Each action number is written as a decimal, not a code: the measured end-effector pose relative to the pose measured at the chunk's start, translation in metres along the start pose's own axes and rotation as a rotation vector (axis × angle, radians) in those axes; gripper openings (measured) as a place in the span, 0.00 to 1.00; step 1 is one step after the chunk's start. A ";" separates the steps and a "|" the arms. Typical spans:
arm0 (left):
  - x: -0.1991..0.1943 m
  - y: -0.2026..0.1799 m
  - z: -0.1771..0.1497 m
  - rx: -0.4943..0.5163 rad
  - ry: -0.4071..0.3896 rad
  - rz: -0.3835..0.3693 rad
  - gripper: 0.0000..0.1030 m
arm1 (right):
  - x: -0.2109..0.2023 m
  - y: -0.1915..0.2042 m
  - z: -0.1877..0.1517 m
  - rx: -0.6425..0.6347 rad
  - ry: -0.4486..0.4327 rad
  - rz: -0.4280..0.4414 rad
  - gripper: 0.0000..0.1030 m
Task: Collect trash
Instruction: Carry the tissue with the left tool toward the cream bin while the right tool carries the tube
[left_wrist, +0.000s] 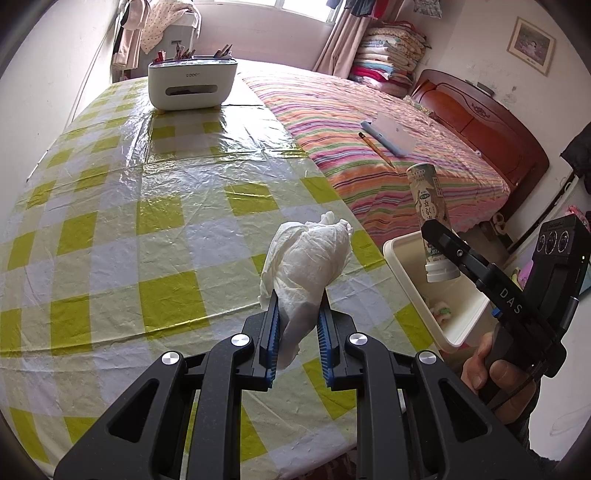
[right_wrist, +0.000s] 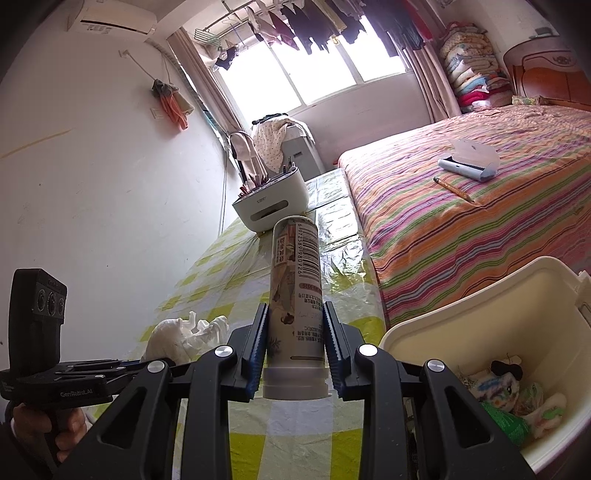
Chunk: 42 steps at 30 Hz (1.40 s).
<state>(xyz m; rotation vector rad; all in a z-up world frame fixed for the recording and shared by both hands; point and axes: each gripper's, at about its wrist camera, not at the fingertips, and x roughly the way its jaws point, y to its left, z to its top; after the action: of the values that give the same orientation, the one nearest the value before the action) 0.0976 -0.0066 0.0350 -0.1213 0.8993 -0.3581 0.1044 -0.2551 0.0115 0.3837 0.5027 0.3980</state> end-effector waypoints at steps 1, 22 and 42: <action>-0.001 -0.001 -0.001 0.003 -0.003 -0.001 0.17 | -0.002 -0.002 0.000 0.005 -0.004 -0.003 0.27; 0.020 -0.041 -0.023 0.047 0.035 -0.065 0.17 | -0.031 -0.050 0.002 0.109 -0.048 -0.076 0.27; 0.025 -0.088 -0.023 0.122 0.035 -0.126 0.17 | -0.056 -0.082 0.002 0.177 -0.119 -0.331 0.28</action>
<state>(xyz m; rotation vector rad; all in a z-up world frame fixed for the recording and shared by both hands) 0.0720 -0.0963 0.0243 -0.0596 0.9045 -0.5329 0.0825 -0.3510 -0.0019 0.4824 0.4761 0.0098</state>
